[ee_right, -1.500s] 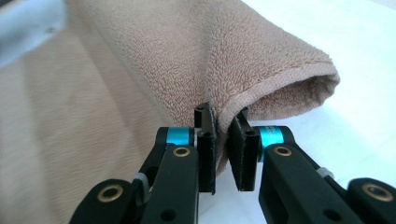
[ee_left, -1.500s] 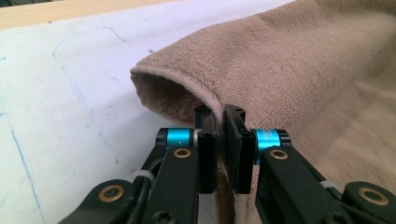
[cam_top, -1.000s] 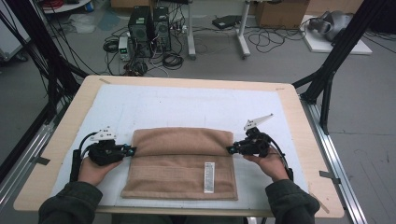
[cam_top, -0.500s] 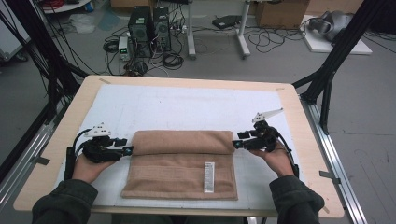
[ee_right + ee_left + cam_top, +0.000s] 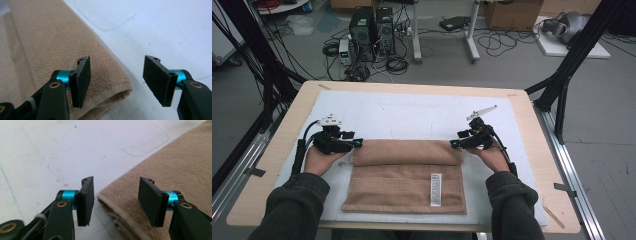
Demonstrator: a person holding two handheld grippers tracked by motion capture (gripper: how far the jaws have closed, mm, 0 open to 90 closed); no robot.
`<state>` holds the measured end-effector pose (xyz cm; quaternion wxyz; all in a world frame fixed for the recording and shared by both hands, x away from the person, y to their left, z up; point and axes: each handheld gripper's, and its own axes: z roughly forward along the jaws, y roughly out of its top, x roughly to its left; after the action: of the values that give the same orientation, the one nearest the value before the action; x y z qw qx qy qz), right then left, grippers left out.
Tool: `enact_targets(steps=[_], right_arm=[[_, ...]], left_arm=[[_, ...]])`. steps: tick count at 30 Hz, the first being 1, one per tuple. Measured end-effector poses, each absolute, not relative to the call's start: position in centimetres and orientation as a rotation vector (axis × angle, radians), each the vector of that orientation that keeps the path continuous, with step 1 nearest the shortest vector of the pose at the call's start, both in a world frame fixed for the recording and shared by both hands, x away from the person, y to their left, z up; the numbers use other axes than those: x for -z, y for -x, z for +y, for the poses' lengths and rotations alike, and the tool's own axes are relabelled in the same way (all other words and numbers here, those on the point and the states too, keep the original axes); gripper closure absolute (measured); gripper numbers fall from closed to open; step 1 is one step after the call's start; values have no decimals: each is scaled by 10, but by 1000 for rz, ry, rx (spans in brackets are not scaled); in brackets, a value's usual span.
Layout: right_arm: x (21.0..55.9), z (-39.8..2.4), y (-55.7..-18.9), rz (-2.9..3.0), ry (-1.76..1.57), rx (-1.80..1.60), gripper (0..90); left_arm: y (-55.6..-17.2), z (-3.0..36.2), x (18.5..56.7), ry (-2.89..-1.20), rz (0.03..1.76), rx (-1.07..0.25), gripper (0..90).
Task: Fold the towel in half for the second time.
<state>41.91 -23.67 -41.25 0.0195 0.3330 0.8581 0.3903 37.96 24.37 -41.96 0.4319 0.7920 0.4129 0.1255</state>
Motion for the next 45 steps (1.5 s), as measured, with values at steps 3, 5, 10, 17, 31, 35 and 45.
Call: enact_targets(steps=[3, 5, 10, 17, 31, 35, 45], right_arm=[[422, -236, -424, 2694, -1079, -1217, 379], [426, -237, -426, 2718, -1104, -1244, 395], [428, -233, -423, 2834, -1057, -1292, 702], [413, -233, -411, 2798, -949, -1290, 824], [378, -245, -332, 2715, -670, -1444, 821], [386, -258, -294, 2734, -604, -1535, 699], [384, -253, -312, 2680, -685, -1457, 590]], left_arm=[[-388, 240, 431, -2000, 1068, -253, 450], [-391, 241, 437, -2005, 1082, -185, 475], [-387, 240, 434, -2022, 1021, -142, 750], [-374, 245, 419, -1983, 990, -211, 863], [-275, 254, 393, -1931, 766, -295, 865], [-230, 259, 404, -1955, 695, -278, 749], [-257, 261, 397, -1950, 752, -318, 599]])
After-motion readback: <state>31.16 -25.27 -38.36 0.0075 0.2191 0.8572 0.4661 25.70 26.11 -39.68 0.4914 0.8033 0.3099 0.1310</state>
